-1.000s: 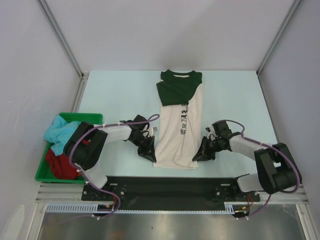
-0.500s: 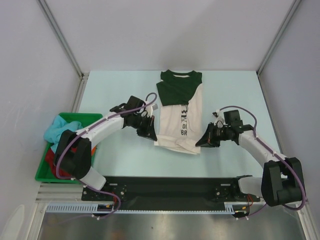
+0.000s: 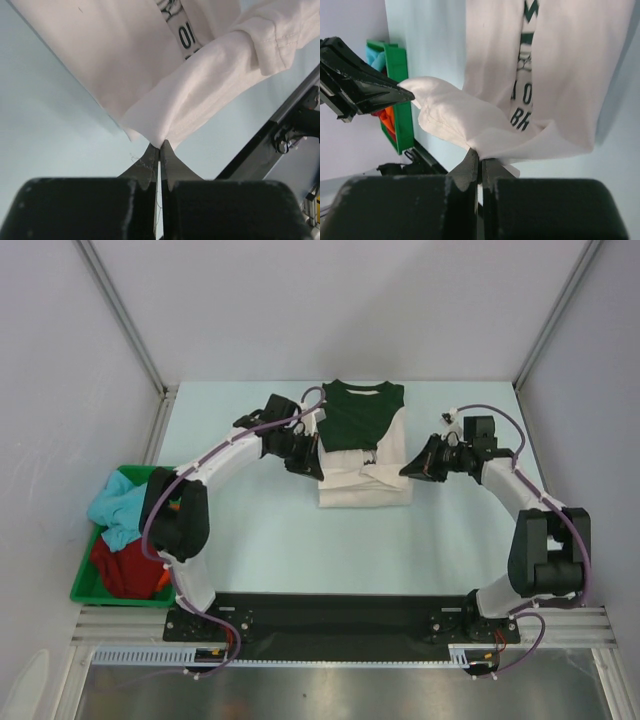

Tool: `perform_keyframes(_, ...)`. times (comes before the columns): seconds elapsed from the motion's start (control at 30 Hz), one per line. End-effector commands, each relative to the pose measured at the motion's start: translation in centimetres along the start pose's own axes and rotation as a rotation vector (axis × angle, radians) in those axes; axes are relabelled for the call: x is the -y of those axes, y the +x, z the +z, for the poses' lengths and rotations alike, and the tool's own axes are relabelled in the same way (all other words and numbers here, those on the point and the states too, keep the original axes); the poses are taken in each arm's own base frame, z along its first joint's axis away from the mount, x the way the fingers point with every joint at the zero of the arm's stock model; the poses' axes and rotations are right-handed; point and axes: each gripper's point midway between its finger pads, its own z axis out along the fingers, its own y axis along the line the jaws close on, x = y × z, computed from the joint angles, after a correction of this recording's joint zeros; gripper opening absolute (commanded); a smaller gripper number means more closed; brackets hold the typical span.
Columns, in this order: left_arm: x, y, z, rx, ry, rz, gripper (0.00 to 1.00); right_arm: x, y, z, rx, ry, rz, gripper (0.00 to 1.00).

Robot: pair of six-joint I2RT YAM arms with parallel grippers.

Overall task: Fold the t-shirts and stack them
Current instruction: Fold the tshirt

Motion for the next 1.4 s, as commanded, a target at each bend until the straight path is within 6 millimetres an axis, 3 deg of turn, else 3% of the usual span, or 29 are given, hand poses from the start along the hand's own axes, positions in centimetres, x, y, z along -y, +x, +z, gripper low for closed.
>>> perform_keyframes(0.0, -1.1, -3.6, 0.3, 0.059, -0.018, 0.054, 0.01, 0.5, -4.1, 0.9, 0.071, -0.005, -0.057, 0.0)
perform_keyframes(0.07, -1.9, -4.6, 0.9, 0.07, -0.026, 0.055, 0.0, 0.6, -5.6, 1.5, 0.084, -0.004, -0.088, 0.0)
perform_keyframes(0.1, -2.5, -5.2, 1.3, 0.076, -0.041, 0.055, 0.0, 1.8, -5.8, 2.5, 0.069, 0.01, -0.071, 0.0)
perform_keyframes(0.2, -4.7, -8.0, 2.9, 0.104, -0.085, 0.048, 0.0, 2.2, -8.6, 3.9, 0.104, -0.002, -0.112, 0.0)
perform_keyframes(0.23, -6.0, -9.6, 3.1, 0.133, -0.134, 0.049, 0.0, 3.1, -9.6, 5.4, 0.108, -0.012, -0.123, 0.0)
perform_keyframes(0.27, -6.8, -10.4, 3.0, 0.155, -0.178, 0.046, 0.09, 2.2, -11.7, 5.5, 0.142, -0.029, -0.165, 0.06)
perform_keyframes(0.3, -7.3, -10.9, 2.8, 0.167, -0.211, 0.05, 0.21, 2.0, -13.1, 5.7, 0.162, -0.029, -0.188, 0.24)
perform_keyframes(0.33, -7.4, -11.6, 2.1, 0.188, -0.243, 0.062, 0.38, 2.5, -13.6, 6.1, 0.152, -0.003, -0.181, 0.4)
perform_keyframes(0.37, -7.3, -11.8, 1.4, 0.202, -0.258, 0.064, 0.66, 1.9, -14.2, 5.8, 0.153, -0.001, -0.205, 0.54)
perform_keyframes(0.4, -7.0, -11.8, 0.8, 0.209, -0.263, 0.068, 0.69, 0.8, -15.4, 4.7, 0.169, -0.005, -0.265, 0.57)
perform_keyframes(0.43, -6.9, -10.9, 0.7, 0.194, -0.262, 0.063, 0.7, 0.1, -14.4, 3.6, 0.137, -0.006, -0.253, 0.58)
perform_keyframes(0.47, -5.8, -10.9, -0.7, 0.212, -0.251, 0.071, 0.73, 0.0, -13.8, 2.8, 0.128, -0.001, -0.248, 0.6)
perform_keyframes(0.5, -5.5, -10.1, -1.1, 0.197, -0.244, 0.064, 0.74, 2.1, -13.0, 1.3, 0.126, 0.031, -0.188, 0.6)
perform_keyframes(0.57, -4.7, -7.2, -0.7, 0.133, -0.183, 0.036, 0.76, 2.3, -10.5, -0.6, 0.094, 0.042, -0.15, 0.61)
perform_keyframes(0.6, -3.8, -6.5, -1.3, 0.127, -0.154, 0.035, 0.76, 3.0, -9.1, -0.9, 0.062, 0.055, -0.129, 0.6)
perform_keyframes(0.63, -4.1, -4.3, -0.7, 0.077, -0.142, 0.008, 0.77, 4.4, -6.0, -1.1, -0.01, 0.066, -0.097, 0.6)
perform_keyframes(0.77, -3.0, 0.1, 0.5, -0.032, -0.02, -0.065, 0.8, 6.4, -1.1, -1.4, -0.092, 0.097, -0.043, 0.59)
perform_keyframes(0.8, -2.7, 1.4, 1.0, -0.064, 0.025, -0.086, 0.8, 6.5, -0.8, -1.2, -0.092, 0.091, -0.038, 0.59)
perform_keyframes(0.87, -2.7, 2.0, 1.4, -0.075, 0.047, -0.111, 0.8, 7.2, 0.6, -0.8, -0.113, 0.086, 0.005, 0.59)
perform_keyframes(1.03, -3.1, 4.3, 3.0, -0.129, 0.09, -0.175, 0.8, 8.6, 1.6, 0.2, -0.139, 0.094, 0.052, 0.59)
perform_keyframes(1.37, -4.0, 3.3, 5.8, -0.153, 0.125, -0.235, 0.79, 9.4, 1.3, 2.2, -0.17, 0.085, 0.083, 0.59)
